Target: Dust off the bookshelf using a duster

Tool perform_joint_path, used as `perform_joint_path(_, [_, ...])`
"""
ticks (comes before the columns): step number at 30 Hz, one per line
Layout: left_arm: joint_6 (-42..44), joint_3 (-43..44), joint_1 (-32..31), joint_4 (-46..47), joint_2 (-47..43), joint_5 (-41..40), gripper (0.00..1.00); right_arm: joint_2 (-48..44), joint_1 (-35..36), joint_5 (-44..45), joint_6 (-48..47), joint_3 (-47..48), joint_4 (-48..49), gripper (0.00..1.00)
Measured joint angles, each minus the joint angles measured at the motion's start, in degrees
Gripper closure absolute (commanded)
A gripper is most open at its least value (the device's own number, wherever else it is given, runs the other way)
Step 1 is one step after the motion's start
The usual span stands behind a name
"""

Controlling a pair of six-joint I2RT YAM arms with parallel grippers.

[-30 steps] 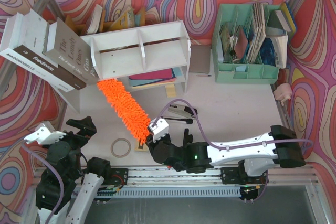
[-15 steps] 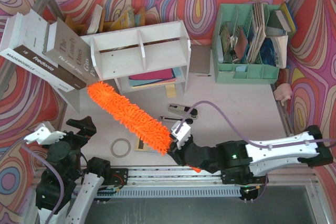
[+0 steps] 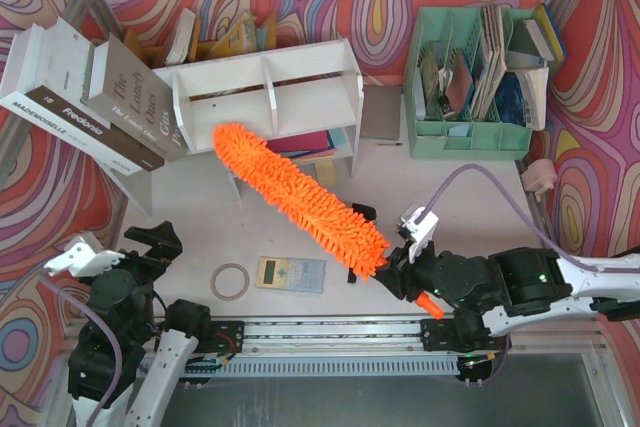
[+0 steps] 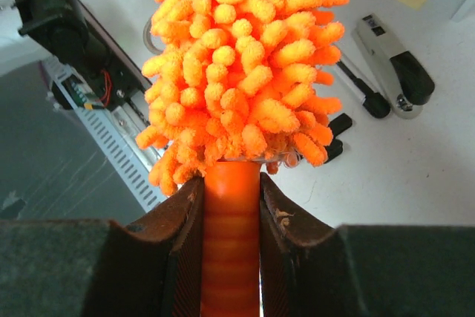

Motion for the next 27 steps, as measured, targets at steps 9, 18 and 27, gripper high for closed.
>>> perform_joint_path(9, [-0.17,0.00,0.00,-0.04,0.04,-0.35,0.02,5.35,-0.02,3.91,-1.33,6.86,-0.50,1.00])
perform_joint_path(18, [-0.33,0.00,0.02,-0.04,0.04,-0.33,0.02,19.50,-0.04,10.03,1.64,17.79,-3.43,1.00])
perform_joint_path(27, [-0.33,0.00,0.02,-0.04,0.02,-0.28,0.01,30.12,-11.74,4.09,-2.08,24.11,-3.41,1.00])
